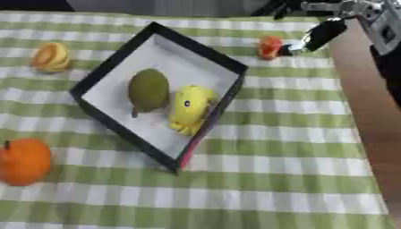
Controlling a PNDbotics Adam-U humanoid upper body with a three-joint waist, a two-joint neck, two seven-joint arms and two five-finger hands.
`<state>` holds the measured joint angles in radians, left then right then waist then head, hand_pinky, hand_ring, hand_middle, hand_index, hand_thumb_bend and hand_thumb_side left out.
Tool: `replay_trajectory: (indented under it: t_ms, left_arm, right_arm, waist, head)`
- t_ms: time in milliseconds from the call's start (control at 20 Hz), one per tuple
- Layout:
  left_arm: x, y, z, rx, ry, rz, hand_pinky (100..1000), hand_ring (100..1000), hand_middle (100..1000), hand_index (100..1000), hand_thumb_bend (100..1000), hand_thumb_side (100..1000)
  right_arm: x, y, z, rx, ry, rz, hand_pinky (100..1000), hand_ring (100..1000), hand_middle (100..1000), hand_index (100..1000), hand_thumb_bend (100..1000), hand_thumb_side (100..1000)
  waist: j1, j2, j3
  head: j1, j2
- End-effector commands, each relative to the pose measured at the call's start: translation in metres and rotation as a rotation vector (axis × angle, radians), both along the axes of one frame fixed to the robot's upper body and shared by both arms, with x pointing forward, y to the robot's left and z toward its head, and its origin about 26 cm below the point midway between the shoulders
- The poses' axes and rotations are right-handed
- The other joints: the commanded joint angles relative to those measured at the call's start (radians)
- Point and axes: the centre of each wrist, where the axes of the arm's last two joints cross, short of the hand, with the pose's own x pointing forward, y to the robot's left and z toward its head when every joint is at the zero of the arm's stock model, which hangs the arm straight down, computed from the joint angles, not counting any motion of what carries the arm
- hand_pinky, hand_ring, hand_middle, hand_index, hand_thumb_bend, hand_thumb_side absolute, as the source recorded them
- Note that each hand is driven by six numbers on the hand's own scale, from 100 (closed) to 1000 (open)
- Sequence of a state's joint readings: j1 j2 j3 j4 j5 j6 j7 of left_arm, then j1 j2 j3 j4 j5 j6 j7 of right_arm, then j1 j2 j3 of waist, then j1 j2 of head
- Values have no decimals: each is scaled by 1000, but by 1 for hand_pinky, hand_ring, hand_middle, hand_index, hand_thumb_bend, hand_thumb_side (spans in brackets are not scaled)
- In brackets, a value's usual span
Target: Pick up objects on the table and place them in the box.
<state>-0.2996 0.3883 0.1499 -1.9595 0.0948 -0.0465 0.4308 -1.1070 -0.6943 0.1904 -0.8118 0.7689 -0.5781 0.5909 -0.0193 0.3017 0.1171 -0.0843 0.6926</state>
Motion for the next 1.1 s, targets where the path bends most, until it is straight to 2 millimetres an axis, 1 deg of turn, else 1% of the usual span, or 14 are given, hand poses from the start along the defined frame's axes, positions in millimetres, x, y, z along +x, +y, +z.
replay_trajectory:
  t_ms: [50,350,650,950,1100]
  left_arm:
    - [-2,2,11,33,-29,-1,817,846,809,818,100,676]
    - [-2,1,11,33,-30,-6,817,847,810,818,100,677]
    - [-2,-1,12,38,-31,-15,818,847,812,818,100,680]
    - [-2,-2,15,44,-37,-21,820,848,812,818,100,681]
    - [-2,-2,15,45,-38,-23,820,848,812,818,100,682]
  right_arm:
    - [-2,-9,11,-2,-30,-23,983,933,846,912,433,630]
    - [0,-9,5,16,-37,-45,976,926,833,906,405,618]
    - [1,-14,2,63,-77,-102,966,917,822,900,313,588]
    - [1,-19,2,107,-113,-157,964,907,804,908,275,560]
    - [1,-21,2,127,-127,-174,964,905,800,911,278,558]
  waist:
    - [-6,-2,4]
    - [-9,8,8]
    - [-19,23,16]
    - [-29,39,29]
    - [-32,45,33]
  head:
    - [-6,-14]
    - [-12,-13]
    - [-20,-18]
    - [-28,-31]
    - [-29,-37]
